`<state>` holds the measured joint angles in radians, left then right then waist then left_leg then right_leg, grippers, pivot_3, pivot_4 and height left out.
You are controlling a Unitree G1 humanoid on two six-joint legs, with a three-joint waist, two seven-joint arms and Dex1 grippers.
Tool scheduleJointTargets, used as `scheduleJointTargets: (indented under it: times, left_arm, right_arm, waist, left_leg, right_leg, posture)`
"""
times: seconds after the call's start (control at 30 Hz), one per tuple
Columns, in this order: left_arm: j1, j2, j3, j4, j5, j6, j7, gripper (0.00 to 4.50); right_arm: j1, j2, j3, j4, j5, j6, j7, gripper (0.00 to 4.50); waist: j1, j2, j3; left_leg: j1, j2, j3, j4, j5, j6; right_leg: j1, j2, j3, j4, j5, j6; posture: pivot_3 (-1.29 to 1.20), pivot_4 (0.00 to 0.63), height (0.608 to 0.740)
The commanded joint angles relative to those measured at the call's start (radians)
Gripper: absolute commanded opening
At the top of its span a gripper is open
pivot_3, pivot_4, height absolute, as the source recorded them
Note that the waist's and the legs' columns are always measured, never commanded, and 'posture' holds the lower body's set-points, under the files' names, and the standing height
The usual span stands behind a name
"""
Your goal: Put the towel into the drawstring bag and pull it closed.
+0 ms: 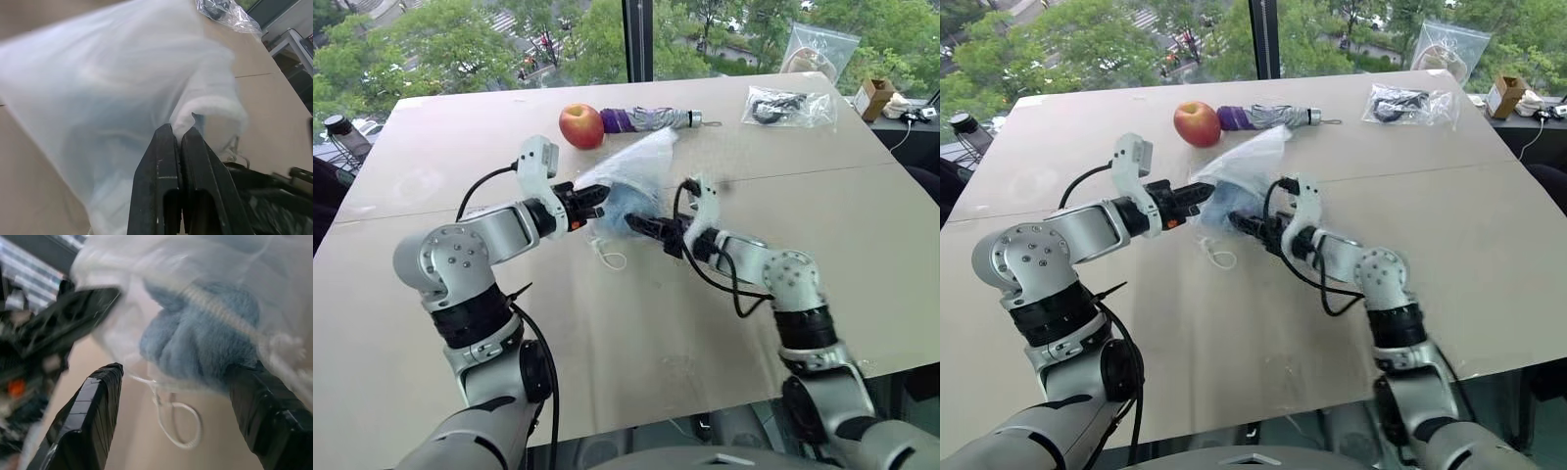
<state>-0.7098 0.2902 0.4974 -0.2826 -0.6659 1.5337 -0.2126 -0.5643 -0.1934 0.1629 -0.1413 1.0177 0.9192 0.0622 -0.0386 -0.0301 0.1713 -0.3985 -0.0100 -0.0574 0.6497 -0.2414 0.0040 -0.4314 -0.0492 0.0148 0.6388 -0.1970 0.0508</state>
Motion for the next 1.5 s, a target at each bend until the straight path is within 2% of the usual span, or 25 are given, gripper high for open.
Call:
scheduleJointTargets:
  times: [0.03, 0.13, 0.2, 0.3, 0.43, 0.47, 0.5, 0.53, 0.57, 0.6, 0.67, 0.77, 0.83, 0.9, 0.93, 1.0, 1.1, 1.2, 1.33, 1.4, 1.5]
  left_arm:
    - [-0.02, 0.005, -0.005, -0.014, -0.002, -0.026, 0.001, 0.0]
    - [-0.014, 0.0, -0.014, -0.016, -0.001, -0.026, 0.002, 0.0]
    - [-0.011, -0.001, -0.021, -0.013, 0.0, -0.03, 0.001, 0.0]
    - [-0.011, -0.003, -0.028, -0.008, 0.002, -0.036, 0.0, 0.0]
    - [-0.009, 0.0, -0.04, -0.007, 0.003, -0.045, -0.003, 0.0]
    - [-0.008, 0.002, -0.04, -0.007, 0.004, -0.047, -0.003, 0.0]
    - [-0.005, 0.009, -0.043, -0.008, 0.006, -0.05, -0.004, 0.0]
    - [-0.003, 0.013, -0.044, -0.008, 0.007, -0.052, -0.005, 0.0]
    - [-0.003, 0.015, -0.041, -0.007, 0.007, -0.051, -0.005, 0.0]
    - [-0.006, 0.014, -0.03, -0.001, 0.004, -0.054, -0.005, 0.0]
    - [-0.014, 0.001, 0.001, 0.009, -0.018, -0.048, -0.015, 0.0]
    - [0.032, 0.061, -0.09, -0.031, -0.014, -0.102, -0.072, 0.0]
    - [0.057, 0.09, -0.123, -0.027, 0.005, -0.154, -0.088, 0.0]
    - [0.085, 0.13, -0.154, -0.023, 0.026, -0.227, -0.118, 0.58]
    - [0.093, 0.145, -0.158, -0.021, 0.027, -0.249, -0.129, 0.7]
    - [0.094, 0.166, -0.136, -0.014, 0.027, -0.3, -0.14, 1.69]
    - [0.085, 0.214, -0.026, 0.004, -0.047, -0.343, -0.201, 3.17]
    - [0.128, 0.292, 0.06, -0.02, -0.167, -0.316, -0.307, 3.17]
    - [0.294, 0.389, 0.045, -0.051, -0.191, -0.308, -0.389, 3.17]
    - [0.408, 0.433, -0.009, -0.078, -0.164, -0.33, -0.419, 3.17]
    - [0.599, 0.497, -0.214, -0.121, 0.006, -0.497, -0.452, 3.17]
  right_arm:
    - [0.056, -0.164, 0.142, -0.182, -0.237, -0.234, 0.364, 3.58]
    - [0.069, -0.23, 0.167, -0.128, -0.414, -0.402, 0.446, 3.58]
    - [0.056, -0.247, 0.17, -0.057, -0.514, -0.446, 0.444, 3.58]
    - [0.038, -0.237, 0.197, 0.049, -0.643, -0.462, 0.422, 3.58]
    - [0.034, -0.167, 0.207, 0.185, -0.752, -0.463, 0.382, 3.58]
    - [0.032, -0.153, 0.206, 0.215, -0.783, -0.471, 0.365, 3.19]
    - [0.03, -0.121, 0.171, 0.231, -0.767, -0.476, 0.345, 3.04]
    - [0.028, -0.092, 0.136, 0.237, -0.748, -0.476, 0.328, 2.68]
    - [0.026, -0.068, 0.105, 0.242, -0.741, -0.479, 0.31, 2.68]
    - [0.022, -0.052, 0.084, 0.248, -0.751, -0.49, 0.294, 1.88]
    - [0.018, -0.043, 0.07, 0.258, -0.784, -0.517, 0.291, 1.14]
    - [0.014, -0.025, 0.032, 0.266, -0.793, -0.529, 0.28, 0.02]
    - [0.012, -0.017, 0.015, 0.267, -0.798, -0.529, 0.279, 0.02]
    - [0.012, -0.01, 0.005, 0.268, -0.806, -0.53, 0.279, 0.0]
    - [0.012, -0.004, 0.001, 0.269, -0.81, -0.529, 0.28, 0.0]
    - [0.016, 0.001, 0.002, 0.264, -0.815, -0.521, 0.295, 0.0]
    - [0.022, 0.015, -0.003, 0.259, -0.821, -0.513, 0.293, 0.0]
    - [0.021, 0.023, -0.006, 0.263, -0.829, -0.513, 0.293, 0.0]
    - [0.013, 0.031, -0.012, 0.274, -0.835, -0.514, 0.296, 0.0]
    - [0.011, 0.034, -0.015, 0.278, -0.839, -0.517, 0.297, 0.0]
    - [0.004, 0.043, -0.02, 0.287, -0.843, -0.519, 0.299, 0.0]
  waist:
    - [-0.001, 0.0, 0.0]
    - [-0.008, 0.0, 0.0]
    - [-0.006, 0.0, 0.0]
    - [-0.001, -0.001, 0.0]
    - [0.0, -0.001, 0.0]
    - [0.0, 0.0, 0.0]
    - [0.0, -0.001, 0.0]
    - [0.0, -0.001, 0.0]
    - [-0.001, 0.0, 0.0]
    - [0.0, 0.0, 0.0]
    - [0.001, 0.0, 0.0]
    - [0.001, 0.0, 0.0]
    - [0.001, 0.0, 0.0]
    - [0.001, 0.0, 0.0]
    - [0.0, 0.0, 0.0]
    - [-0.002, 0.0, 0.0]
    - [-0.002, 0.0, 0.0]
    - [-0.004, 0.0, 0.0]
    - [-0.005, 0.001, 0.001]
    - [-0.004, 0.001, 0.001]
    - [-0.001, 0.002, 0.001]
  left_leg:
    - [0.0, 0.0, 0.0, 0.0, 0.0, 0.0]
    - [0.001, 0.001, 0.001, 0.0, 0.0, 0.0]
    - [0.002, 0.002, 0.002, 0.0, 0.0, 0.0]
    - [0.002, 0.002, 0.002, 0.001, 0.001, -0.001]
    - [0.002, 0.002, 0.002, 0.002, 0.001, -0.001]
    - [0.002, 0.002, 0.002, 0.002, 0.001, -0.002]
    - [0.001, 0.002, 0.002, 0.001, 0.001, -0.002]
    - [0.001, 0.002, 0.001, 0.001, 0.003, -0.005]
    - [0.001, 0.002, 0.001, 0.001, 0.003, -0.005]
    - [0.001, 0.002, 0.001, 0.001, 0.003, -0.005]
    - [0.001, 0.002, 0.0, 0.001, 0.003, -0.005]
    - [0.001, 0.001, 0.0, 0.001, 0.002, -0.004]
    - [0.001, 0.0, 0.0, 0.001, 0.002, -0.004]
    - [0.001, 0.001, 0.0, 0.001, 0.002, -0.004]
    - [0.001, 0.001, 0.0, 0.0, 0.002, -0.004]
    - [0.002, 0.001, 0.0, 0.0, 0.002, -0.004]
    - [0.002, 0.001, 0.0, 0.0, 0.002, -0.004]
    - [0.001, 0.002, 0.0, 0.0, 0.002, -0.004]
    - [0.002, 0.002, -0.001, -0.001, 0.001, -0.002]
    - [0.002, 0.001, -0.001, -0.001, 0.001, -0.002]
    - [0.002, 0.002, -0.001, -0.002, 0.001, -0.001]
  right_leg:
    - [0.0, 0.0, -0.001, 0.0, 0.0, 0.0]
    - [0.0, 0.001, 0.001, 0.0, -0.001, 0.002]
    - [0.0, 0.002, 0.002, 0.0, -0.001, 0.001]
    - [0.001, 0.002, 0.002, 0.001, 0.0, 0.0]
    - [0.001, 0.001, 0.002, 0.001, 0.0, 0.0]
    - [0.0, 0.001, 0.002, 0.001, 0.0, -0.001]
    - [0.0, 0.001, 0.002, 0.001, 0.0, -0.001]
    - [0.0, 0.001, 0.002, 0.001, 0.0, -0.001]
    - [0.0, 0.001, 0.002, 0.001, 0.0, -0.001]
    - [0.0, 0.001, 0.003, 0.001, 0.0, -0.001]
    - [0.0, 0.001, 0.002, 0.001, 0.0, -0.001]
    - [0.0, 0.0, 0.002, 0.001, 0.0, -0.001]
    - [0.0, 0.0, 0.002, 0.001, 0.0, -0.001]
    - [0.0, 0.0, 0.002, 0.001, 0.0, -0.001]
    - [0.0, 0.0, 0.002, 0.001, 0.0, -0.001]
    - [0.0, 0.0, 0.002, 0.001, 0.0, -0.001]
    - [0.0, 0.0, 0.002, 0.001, 0.0, -0.001]
    - [-0.001, 0.001, 0.003, 0.001, 0.0, -0.001]
    - [-0.001, 0.0, 0.004, 0.001, 0.0, -0.001]
    - [-0.001, 0.0, 0.004, 0.0, 0.0, -0.001]
    - [-0.001, 0.0, 0.005, 0.0, 0.0, -0.001]
  posture:
    - [0.0, 0.15, 0.74]
    - [0.0, 0.15, 0.74]
    - [0.0, 0.15, 0.74]
    - [0.0, 0.15, 0.74]
    - [0.0, 0.15, 0.74]
    - [0.0, 0.15, 0.74]
    - [0.0, 0.15, 0.74]
    - [0.0, 0.15, 0.74]
    - [0.0, 0.15, 0.74]
    - [0.0, 0.15, 0.74]
    - [0.0, 0.15, 0.74]
    - [0.0, 0.15, 0.74]
    - [0.0, 0.15, 0.74]
    - [0.0, 0.15, 0.74]
    - [0.0, 0.15, 0.74]
    - [0.0, 0.15, 0.74]
    - [0.0, 0.15, 0.74]
    - [0.0, 0.15, 0.74]
    - [0.0, 0.15, 0.74]
    - [0.0, 0.15, 0.74]
    - [0.0, 0.15, 0.74]
